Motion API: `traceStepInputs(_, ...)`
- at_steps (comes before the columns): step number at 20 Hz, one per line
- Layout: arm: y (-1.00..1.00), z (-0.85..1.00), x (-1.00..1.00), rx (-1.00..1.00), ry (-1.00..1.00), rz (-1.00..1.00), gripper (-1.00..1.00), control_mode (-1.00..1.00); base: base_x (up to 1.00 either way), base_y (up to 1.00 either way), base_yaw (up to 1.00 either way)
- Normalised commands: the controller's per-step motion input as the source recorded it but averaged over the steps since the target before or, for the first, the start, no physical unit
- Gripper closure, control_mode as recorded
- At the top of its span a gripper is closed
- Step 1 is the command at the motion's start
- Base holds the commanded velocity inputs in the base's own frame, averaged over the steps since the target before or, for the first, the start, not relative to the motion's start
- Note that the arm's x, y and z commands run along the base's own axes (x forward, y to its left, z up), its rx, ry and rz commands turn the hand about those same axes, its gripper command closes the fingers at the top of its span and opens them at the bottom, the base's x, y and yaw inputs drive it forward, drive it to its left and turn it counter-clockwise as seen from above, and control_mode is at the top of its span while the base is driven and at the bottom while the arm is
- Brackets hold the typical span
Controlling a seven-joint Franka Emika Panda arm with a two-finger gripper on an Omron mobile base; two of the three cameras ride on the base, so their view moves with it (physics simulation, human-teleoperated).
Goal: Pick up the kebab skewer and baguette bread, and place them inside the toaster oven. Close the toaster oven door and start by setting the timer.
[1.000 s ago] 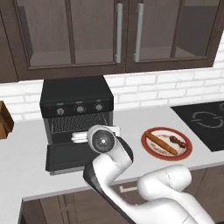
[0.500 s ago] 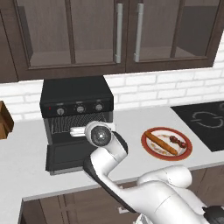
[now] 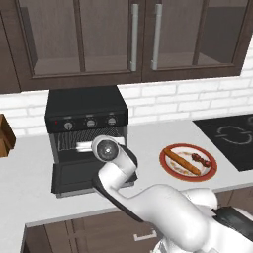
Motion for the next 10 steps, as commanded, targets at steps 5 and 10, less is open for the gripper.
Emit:
traceStepInputs(5,0.42,-0.25,0.51,0.00,0.00,0.00,-1.00,-1.00,0.00,0.00,0.00)
traceStepInputs(10,0.03,-0.10,0.55,0.01,0.00,0.00,-1.00,-1.00,0.00,0.00,0.00)
